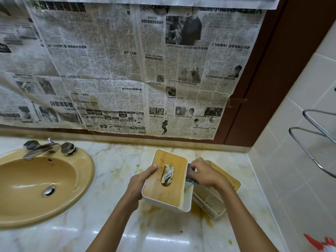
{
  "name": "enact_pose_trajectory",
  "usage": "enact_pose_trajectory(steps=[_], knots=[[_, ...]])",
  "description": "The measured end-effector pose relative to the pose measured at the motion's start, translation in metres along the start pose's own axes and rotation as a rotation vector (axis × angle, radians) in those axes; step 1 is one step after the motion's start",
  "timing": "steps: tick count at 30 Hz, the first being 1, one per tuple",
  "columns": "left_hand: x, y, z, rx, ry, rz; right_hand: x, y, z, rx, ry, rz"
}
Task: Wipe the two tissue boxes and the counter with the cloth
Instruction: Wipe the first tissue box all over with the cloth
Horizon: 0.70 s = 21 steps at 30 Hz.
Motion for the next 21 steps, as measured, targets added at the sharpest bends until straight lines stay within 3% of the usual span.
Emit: enact_pose_trajectory(steps=[9,17,21], knots=[[-0.004,0.020,-0.003,0.009,0.028,-0.091,0.018,0.048,0.017,-0.516,0.087,-0.400],[-0.003,0.006,-0.015,0.096,0.040,-0.055,0.017,0.010,0.050,-0.187,0.411,-0.488],[-0.010,0.010,-0.011,0.146,0.082,-0.088,0.029,0.006,0.054,-0.292,0.484,-0.433]])
Point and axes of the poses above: each hand's wrist, its own x-axis away from the middle knuckle, its own y-axis out of the back of the hand, z = x × y, the point moved 5 cm from there along -x, towards the middle knuckle, and after that the axes turned 2 degrees about -z, right-handed, at the moved point
